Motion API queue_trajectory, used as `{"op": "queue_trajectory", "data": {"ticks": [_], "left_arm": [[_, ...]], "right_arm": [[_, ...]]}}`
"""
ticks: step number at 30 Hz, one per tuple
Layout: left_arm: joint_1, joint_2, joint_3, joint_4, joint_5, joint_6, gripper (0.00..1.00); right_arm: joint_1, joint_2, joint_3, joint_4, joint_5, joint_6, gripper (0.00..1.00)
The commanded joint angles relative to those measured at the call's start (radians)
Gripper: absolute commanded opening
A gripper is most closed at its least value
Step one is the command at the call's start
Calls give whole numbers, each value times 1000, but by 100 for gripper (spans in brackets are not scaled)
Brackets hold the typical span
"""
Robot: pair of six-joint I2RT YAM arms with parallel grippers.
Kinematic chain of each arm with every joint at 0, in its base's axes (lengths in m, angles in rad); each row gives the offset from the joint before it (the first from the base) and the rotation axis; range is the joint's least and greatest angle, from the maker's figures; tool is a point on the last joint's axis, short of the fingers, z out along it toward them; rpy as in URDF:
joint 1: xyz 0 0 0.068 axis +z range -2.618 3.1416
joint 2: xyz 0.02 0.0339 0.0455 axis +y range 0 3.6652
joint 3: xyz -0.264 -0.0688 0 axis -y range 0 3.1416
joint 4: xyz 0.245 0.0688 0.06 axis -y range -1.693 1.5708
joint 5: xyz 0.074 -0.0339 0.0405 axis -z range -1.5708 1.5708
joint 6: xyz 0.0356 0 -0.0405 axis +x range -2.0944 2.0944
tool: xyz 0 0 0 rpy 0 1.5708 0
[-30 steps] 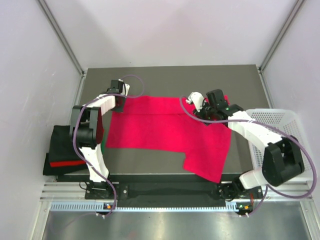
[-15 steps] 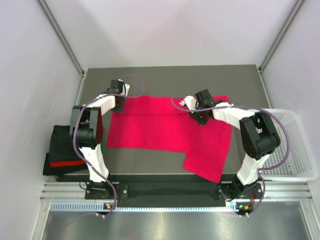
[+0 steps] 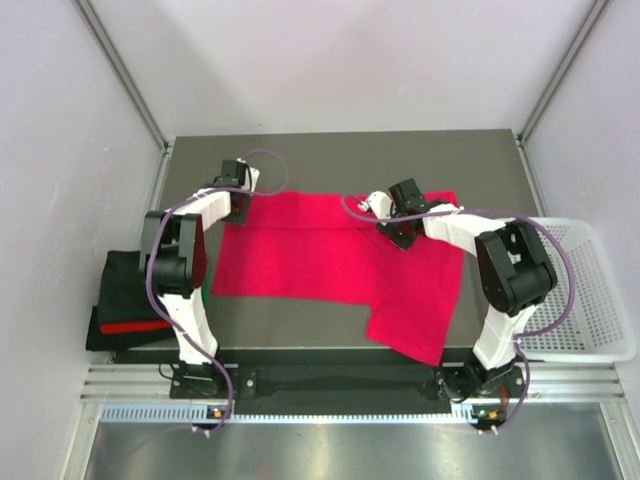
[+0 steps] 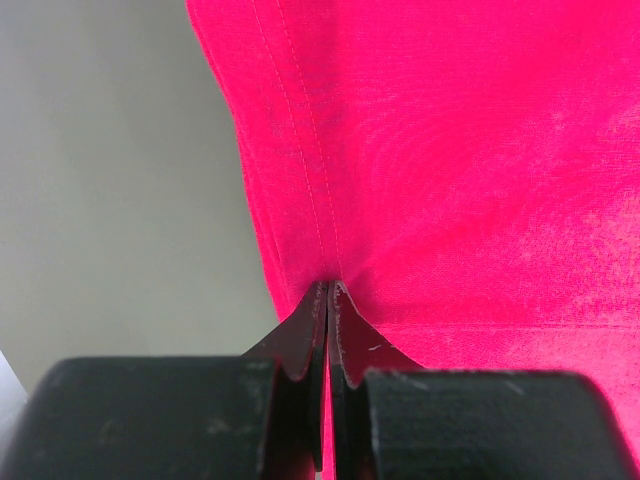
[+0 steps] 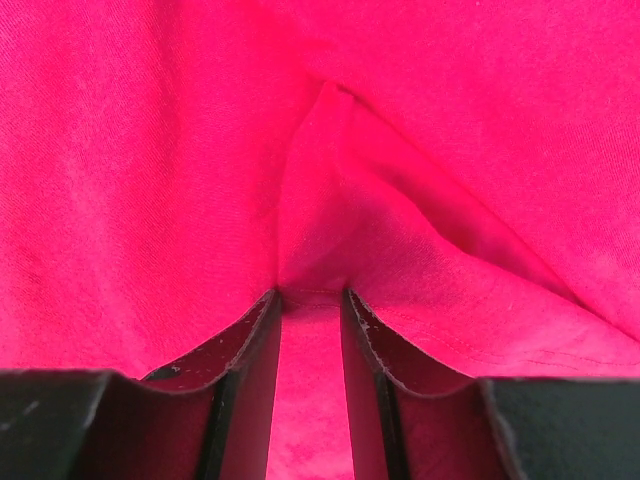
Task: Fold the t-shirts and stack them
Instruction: Fold the tshirt
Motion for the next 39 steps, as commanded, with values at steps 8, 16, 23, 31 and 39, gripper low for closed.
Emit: {"op": "queue_trajectory", "data": {"ticks": [8, 16, 23, 31, 39], "left_arm": [[7, -33, 1, 4, -7, -5, 2], [7, -41, -4, 7, -8, -5, 1], [7, -50, -2, 5, -7, -4, 1], [8, -47, 2, 2, -13, -1, 2], [8, -18, 17, -4, -30, 6, 1]], "right_arm": [[9, 4, 15, 1, 12, 0, 24], [11, -38, 18, -18, 64, 16, 5], [38, -177, 18, -97, 123, 17, 5], [144, -305, 3, -184, -62, 78, 8], [138, -171, 149, -210, -46, 86, 28]]}}
